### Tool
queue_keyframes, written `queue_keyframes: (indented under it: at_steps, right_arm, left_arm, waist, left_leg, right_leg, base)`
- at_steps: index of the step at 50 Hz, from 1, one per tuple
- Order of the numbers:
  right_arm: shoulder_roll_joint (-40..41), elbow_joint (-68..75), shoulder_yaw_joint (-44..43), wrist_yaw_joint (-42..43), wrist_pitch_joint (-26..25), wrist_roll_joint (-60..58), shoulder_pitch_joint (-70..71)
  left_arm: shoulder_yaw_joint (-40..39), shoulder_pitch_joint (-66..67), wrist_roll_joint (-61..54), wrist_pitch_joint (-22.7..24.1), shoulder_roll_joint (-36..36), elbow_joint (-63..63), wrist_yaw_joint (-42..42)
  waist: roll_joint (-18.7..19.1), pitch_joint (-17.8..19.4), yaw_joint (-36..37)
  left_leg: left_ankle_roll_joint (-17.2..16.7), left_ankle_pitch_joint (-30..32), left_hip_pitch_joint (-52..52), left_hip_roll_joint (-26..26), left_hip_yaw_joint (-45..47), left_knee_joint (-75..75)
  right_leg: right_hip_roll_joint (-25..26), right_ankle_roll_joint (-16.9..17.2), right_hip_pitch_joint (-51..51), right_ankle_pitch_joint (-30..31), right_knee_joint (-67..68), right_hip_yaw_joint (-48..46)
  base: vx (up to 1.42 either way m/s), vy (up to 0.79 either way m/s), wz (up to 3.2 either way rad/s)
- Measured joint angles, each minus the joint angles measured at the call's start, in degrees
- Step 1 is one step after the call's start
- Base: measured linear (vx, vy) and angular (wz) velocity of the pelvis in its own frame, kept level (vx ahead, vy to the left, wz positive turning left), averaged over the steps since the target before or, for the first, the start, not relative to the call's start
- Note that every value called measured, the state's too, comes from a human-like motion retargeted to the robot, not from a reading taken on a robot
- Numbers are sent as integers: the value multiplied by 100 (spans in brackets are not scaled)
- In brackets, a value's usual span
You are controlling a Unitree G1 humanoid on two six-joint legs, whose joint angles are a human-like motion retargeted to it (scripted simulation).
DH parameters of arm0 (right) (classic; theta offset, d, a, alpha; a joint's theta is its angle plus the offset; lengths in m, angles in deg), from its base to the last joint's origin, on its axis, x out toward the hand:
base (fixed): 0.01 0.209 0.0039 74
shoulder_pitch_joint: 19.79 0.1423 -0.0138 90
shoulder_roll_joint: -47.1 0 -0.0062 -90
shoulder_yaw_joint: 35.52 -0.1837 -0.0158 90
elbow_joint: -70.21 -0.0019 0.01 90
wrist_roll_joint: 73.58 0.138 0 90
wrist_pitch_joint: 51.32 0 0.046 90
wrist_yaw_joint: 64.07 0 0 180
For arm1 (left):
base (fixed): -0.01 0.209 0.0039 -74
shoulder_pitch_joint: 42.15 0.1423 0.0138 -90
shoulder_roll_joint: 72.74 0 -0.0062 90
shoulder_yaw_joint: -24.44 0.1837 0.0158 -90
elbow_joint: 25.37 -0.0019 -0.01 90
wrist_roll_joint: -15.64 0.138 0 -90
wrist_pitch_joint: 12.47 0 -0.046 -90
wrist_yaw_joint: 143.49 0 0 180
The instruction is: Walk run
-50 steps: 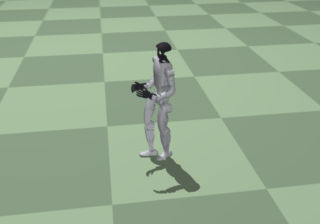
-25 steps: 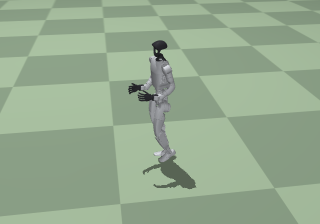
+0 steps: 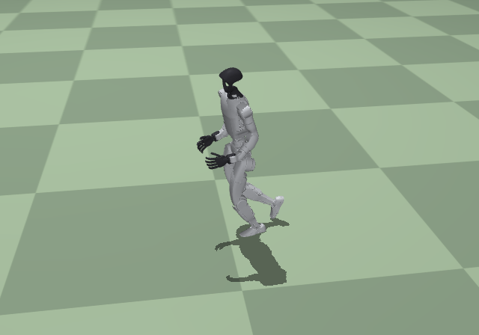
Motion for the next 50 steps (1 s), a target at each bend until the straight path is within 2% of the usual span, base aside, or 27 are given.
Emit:
queue_keyframes:
  at_steps: [3,5,7,10,12,13,15,17,18,20,22,24,27,28,30,31,32,33,35,37,40,42,43,45,47,48,50]
  right_arm:
    - [-121,63,-292,-345,-154,-171,-477]
    - [-249,5,-570,-639,-173,-208,-831]
    - [-496,-93,-722,-747,-110,-225,-1103]
    - [-662,-211,-841,-698,-8,-235,-1305]
    - [-698,-328,-718,-499,142,-204,-1170]
    - [-700,-373,-563,-328,209,-238,-984]
    - [-590,-434,-184,-52,263,-448,-387]
    - [-394,-426,222,97,202,-562,394]
    - [-326,-427,362,110,155,-527,724]
    - [-169,-514,509,49,111,-403,1101]
    - [59,-779,612,80,48,-327,1382]
    - [81,-1227,627,130,-117,-257,1632]
    - [143,-1866,620,-1,-436,81,1809]
    - [175,-1959,568,-66,-514,262,1804]
    - [216,-1956,416,-185,-571,478,1752]
    - [158,-1874,282,-210,-538,436,1727]
    - [95,-1765,124,-201,-488,342,1704]
    - [21,-1605,-86,-123,-404,141,1685]
    - [-26,-1198,-275,-17,-292,-192,1337]
    - [54,-774,-389,-160,-151,-289,686]
    - [1,-346,-176,-655,128,-158,-378]
    - [-285,-383,-216,-658,240,-240,-632]
    - [-408,-422,-243,-568,304,-275,-681]
    - [-486,-471,-229,-339,414,-275,-562]
    - [-431,-496,-12,-148,484,-239,-57]
    - [-376,-483,130,-64,469,-294,294]
    - [-200,-441,410,56,396,-436,1067]
  left_arm:
    - [451,-605,-138,-270,-248,329,425]
    - [723,-780,-339,-400,-426,670,473]
    - [757,-719,-478,-406,-597,1032,450]
    - [636,-412,-592,-455,-501,1392,400]
    - [523,-121,-566,-461,-364,1498,388]
    - [414,23,-490,-443,-312,1528,374]
    - [177,158,-242,-336,-212,1446,294]
    - [13,190,95,-129,-103,1131,242]
    - [38,265,246,-61,-36,944,207]
    - [155,678,365,39,118,621,243]
    - [367,1183,266,194,126,502,359]
    - [413,1462,144,362,-136,591,430]
    - [343,1637,24,546,-533,813,330]
    - [328,1559,6,549,-510,804,292]
    - [290,1216,-23,545,-396,722,247]
    - [344,885,-4,539,-369,667,188]
    - [427,504,13,525,-330,613,127]
    - [568,23,27,495,-265,559,60]
    - [783,-641,-40,379,-120,558,40]
    - [1033,-897,-267,170,41,675,5]
    - [855,-680,-513,-55,20,1040,-100]
    - [688,-583,-633,-123,-13,1309,-118]
    - [564,-529,-688,-161,25,1441,-85]
    - [275,-433,-752,-197,55,1644,-37]
    - [-31,-405,-613,-136,-59,1727,-32]
    - [-121,-398,-497,-99,-153,1715,-60]
    - [-209,-376,-319,-71,-193,1574,-59]
  waist:
    - [162,-302,-467]
    - [293,-559,-942]
    - [411,-632,-1294]
    - [418,-594,-1705]
    - [173,-491,-1839]
    - [1,-371,-1798]
    - [-308,-63,-1749]
    - [-372,141,-1539]
    - [-391,138,-1416]
    - [-476,-28,-965]
    - [-499,-430,-393]
    - [-461,-627,55]
    - [-410,-335,598]
    - [-390,-234,767]
    - [-248,-21,947]
    - [-157,180,1001]
    - [-96,390,1042]
    - [-95,616,1056]
    - [16,771,1009]
    - [-52,397,564]
    - [-77,-947,-857]
    - [179,-809,-1491]
    - [213,-619,-1732]
    - [84,-301,-2236]
    - [-280,-25,-2284]
    - [-450,98,-2241]
    - [-523,281,-2090]
  left_leg:
    - [-72,94,321,79,-95,-317]
    - [-152,683,727,-42,-229,-965]
    - [-270,1864,1357,-79,-228,-1701]
    - [-344,4426,2227,-114,119,-2399]
    - [-156,5431,2593,-300,500,-2264]
    - [10,5616,2700,-474,625,-1993]
    - [218,5180,2680,-649,993,-1098]
    - [663,4194,2140,-455,1513,321]
    - [822,3786,1810,-402,1618,942]
    - [809,3045,1003,-401,1560,1864]
    - [369,2430,-48,-385,1207,2056]
    - [79,2109,-835,-342,984,1498]
    - [-226,1977,-1148,-354,624,-146]
    - [-389,2014,-1062,-411,319,-834]
    - [-573,2106,-754,-457,-456,-1902]
    - [-374,2461,-636,-458,-685,-1934]
    - [-164,2391,-550,-442,-752,-1699]
    - [66,1475,-527,-392,-495,-929]
    - [166,740,-96,-369,-861,-575]
    - [350,314,369,-558,-802,-554]
    - [448,1016,1010,-965,-918,-1805]
    - [336,2523,1883,-814,-901,-2244]
    - [251,3593,2244,-729,-798,-2331]
    - [270,4904,2808,-640,-349,-2258]
    - [423,4848,3064,-914,12,-1781]
    - [608,4454,3041,-948,408,-1377]
    - [833,3795,2499,-789,901,-133]
  right_leg:
    - [340,509,-1445,-490,1276,313]
    - [253,524,-2290,-1033,1519,212]
    - [37,472,-2748,-1519,973,25]
    - [-249,638,-2842,-1930,-885,-206]
    - [-56,1004,-2597,-2003,-2349,485]
    - [-54,1103,-2383,-2029,-2881,772]
    - [-323,813,-2036,-1606,-3246,879]
    - [-227,460,-1885,-2776,-2376,1195]
    - [-278,471,-1782,-3029,-2256,1359]
    - [-401,480,-1320,-3561,-2108,1379]
    - [-240,574,-826,-3455,-2657,1211]
    - [132,646,-192,-2614,-3508,922]
    - [408,902,943,-275,-4264,294]
    - [469,861,1227,475,-4308,-28]
    - [752,630,1530,1378,-3905,-167]
    - [824,512,1467,1537,-3353,-131]
    - [825,428,1289,1499,-2632,-109]
    - [680,414,884,1070,-1569,-115]
    - [578,315,91,554,224,-127]
    - [-19,277,-1100,-259,1650,-196]
    - [-555,348,-3119,-1406,1786,8]
    - [-737,376,-3427,-1605,568,-231]
    - [-695,504,-3382,-1602,-350,-216]
    - [-491,1133,-3136,-1557,-2337,424]
    - [-417,1360,-2836,-1326,-3380,1305]
    - [-592,1270,-2764,-1100,-3378,1359]
    - [-446,549,-2815,-1916,-2342,1573]
  base:
    - [124,-24,-1]
    - [106,-6,41]
    - [148,-13,29]
    - [138,-10,33]
    - [136,-11,-5]
    - [135,-10,-59]
    - [136,-9,-72]
    - [119,5,-45]
    - [159,10,1]
    - [221,1,16]
    - [218,-12,38]
    - [159,-14,32]
    - [169,-24,-9]
    - [173,-32,-12]
    - [144,-39,0]
    - [167,-42,19]
    - [178,-39,38]
    - [155,-35,29]
    - [165,-28,-10]
    - [248,-21,-6]
    - [233,-25,30]
    - [172,-17,47]
    - [181,-26,56]
    - [197,-41,45]
    - [156,-32,-48]
    - [132,-20,-64]
    - [179,-18,-36]
